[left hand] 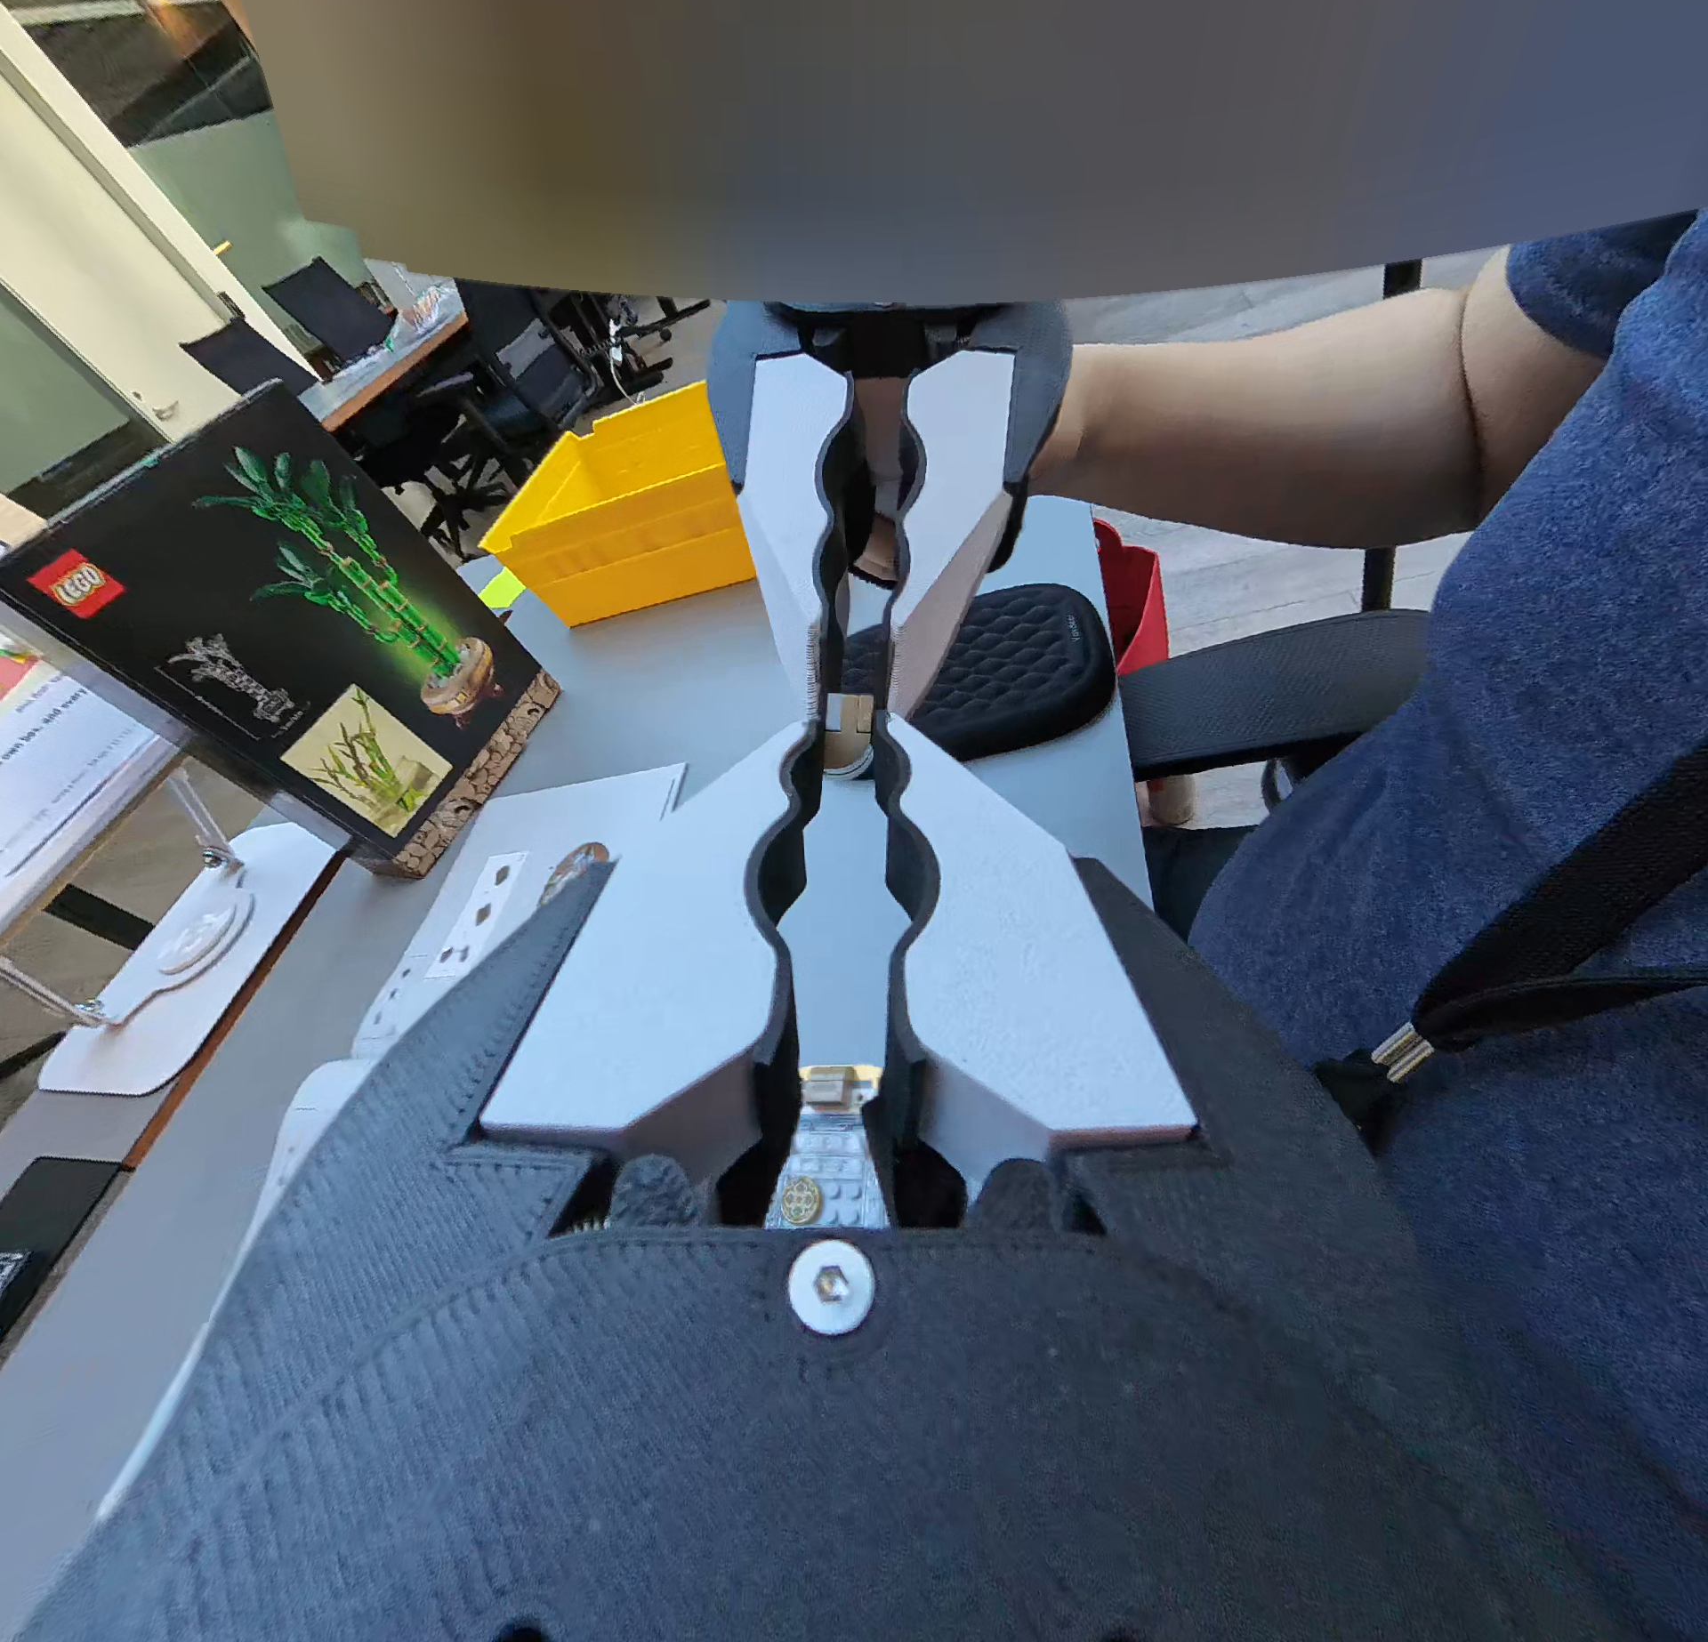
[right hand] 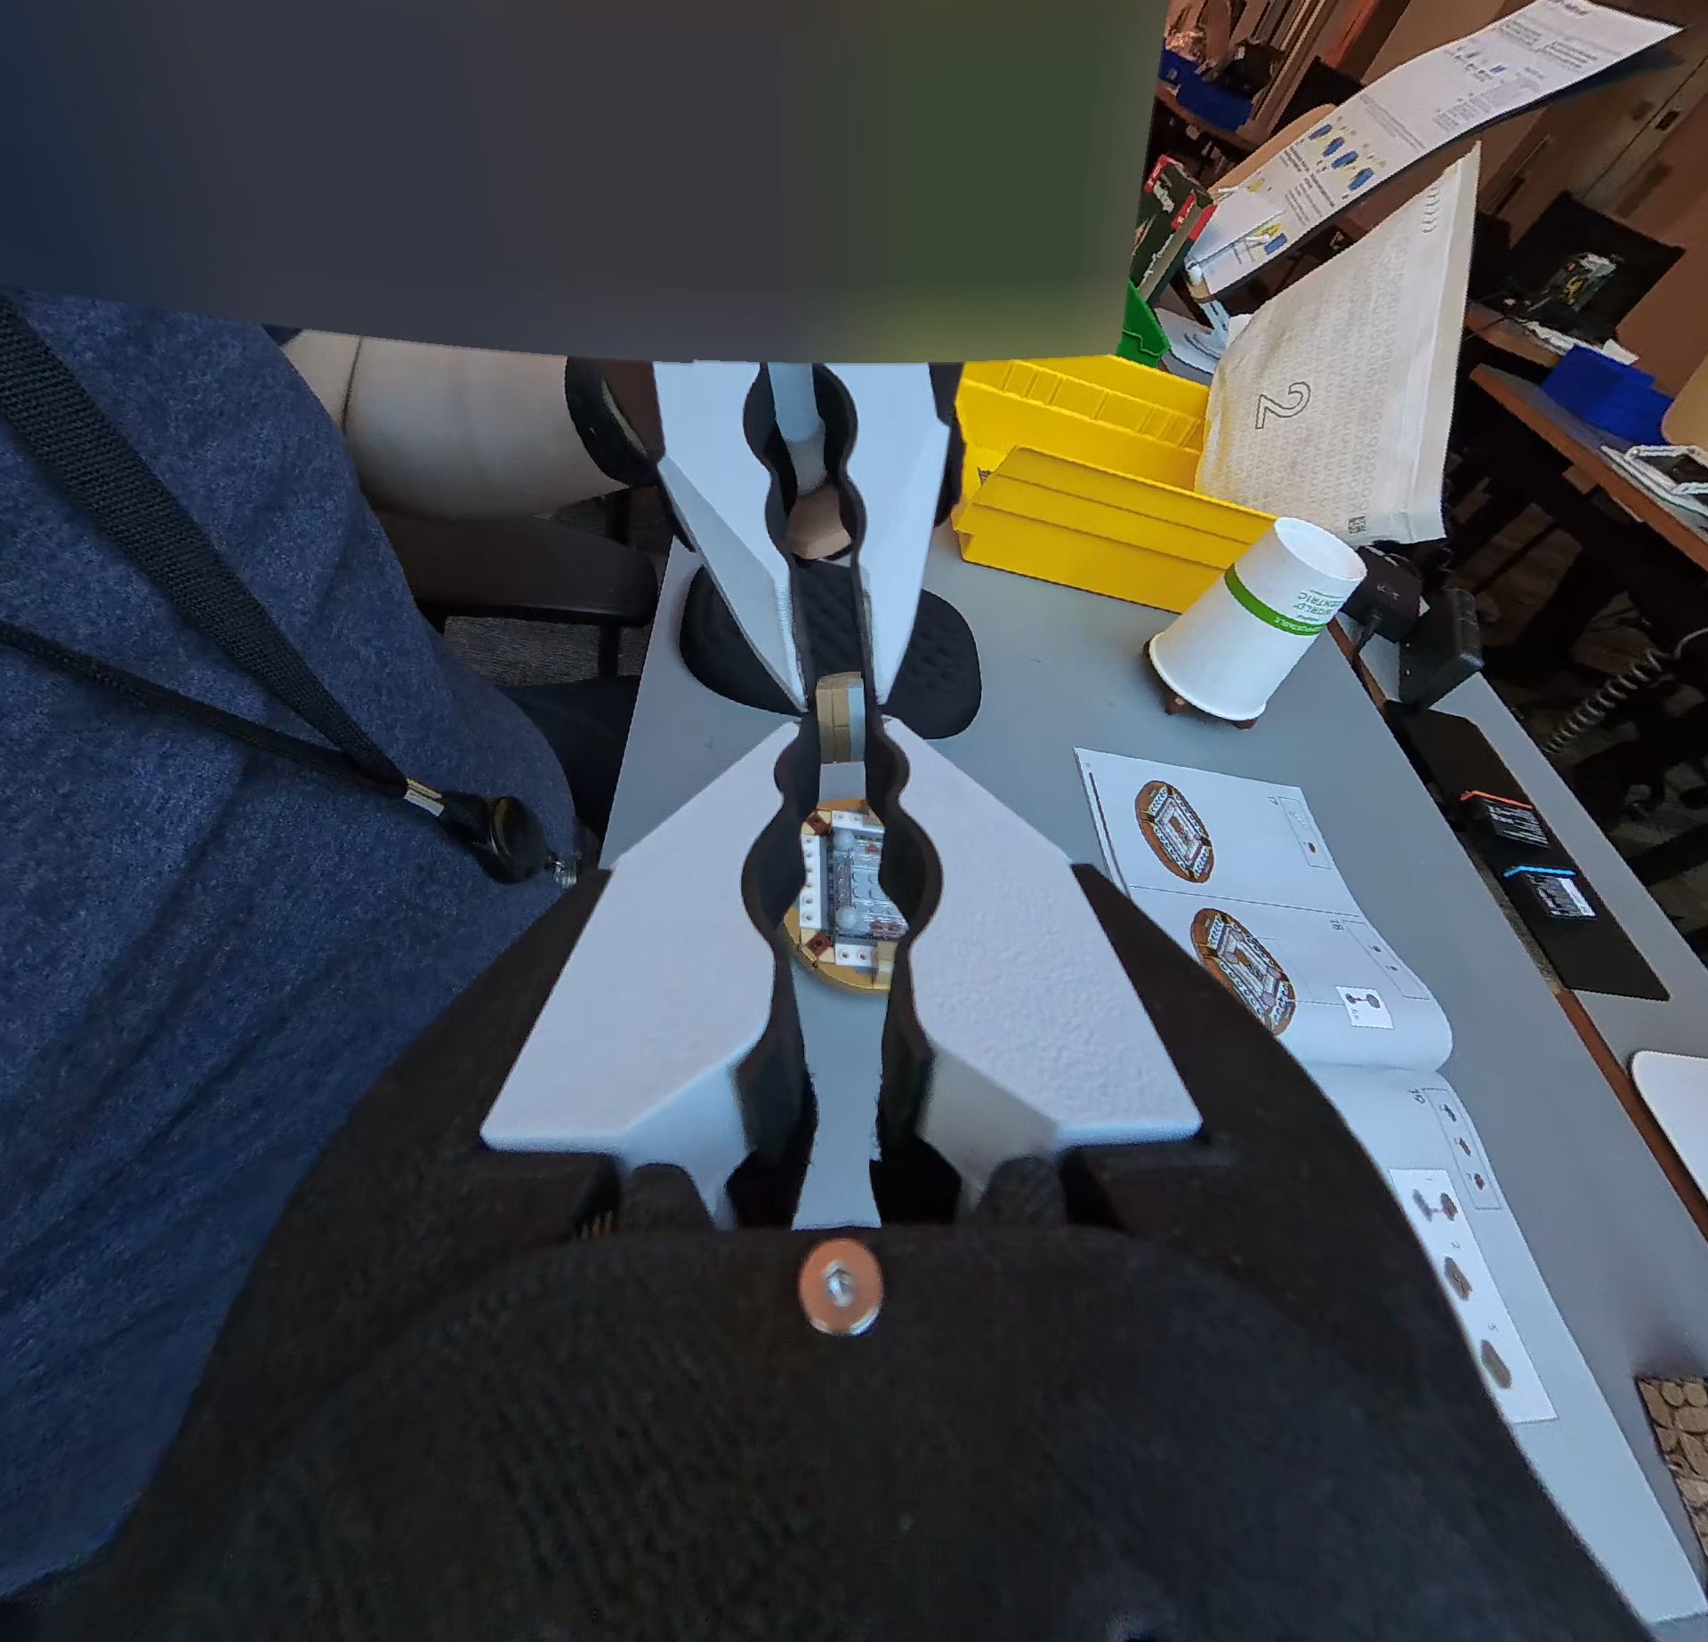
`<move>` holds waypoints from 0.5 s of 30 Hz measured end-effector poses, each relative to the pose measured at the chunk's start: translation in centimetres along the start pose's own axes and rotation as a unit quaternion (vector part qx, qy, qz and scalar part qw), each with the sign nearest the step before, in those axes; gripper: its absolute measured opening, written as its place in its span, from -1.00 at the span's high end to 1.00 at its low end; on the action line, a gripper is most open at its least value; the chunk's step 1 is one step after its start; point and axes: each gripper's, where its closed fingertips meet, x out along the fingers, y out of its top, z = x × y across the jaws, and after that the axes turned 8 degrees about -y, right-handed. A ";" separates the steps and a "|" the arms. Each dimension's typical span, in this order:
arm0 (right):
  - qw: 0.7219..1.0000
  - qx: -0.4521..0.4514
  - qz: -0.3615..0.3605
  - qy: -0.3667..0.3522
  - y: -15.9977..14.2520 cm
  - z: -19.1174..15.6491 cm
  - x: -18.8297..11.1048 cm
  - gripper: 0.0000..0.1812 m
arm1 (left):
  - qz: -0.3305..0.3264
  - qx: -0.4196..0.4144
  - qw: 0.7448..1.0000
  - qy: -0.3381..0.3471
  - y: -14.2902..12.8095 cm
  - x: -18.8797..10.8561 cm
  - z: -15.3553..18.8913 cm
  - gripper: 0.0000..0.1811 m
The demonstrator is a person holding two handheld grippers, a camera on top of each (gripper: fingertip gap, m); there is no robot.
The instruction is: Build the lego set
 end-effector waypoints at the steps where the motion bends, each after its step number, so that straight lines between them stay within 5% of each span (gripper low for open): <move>1: 1.000 0.000 -0.002 0.004 0.0 -0.1 -0.1 0.90 | -0.001 -0.004 1.000 -0.006 0.0 0.1 0.1 0.90; 15: 0.996 0.074 0.036 0.021 0.6 0.4 -0.8 0.87 | 0.045 -0.018 0.999 -0.009 0.6 -0.4 -0.2 0.92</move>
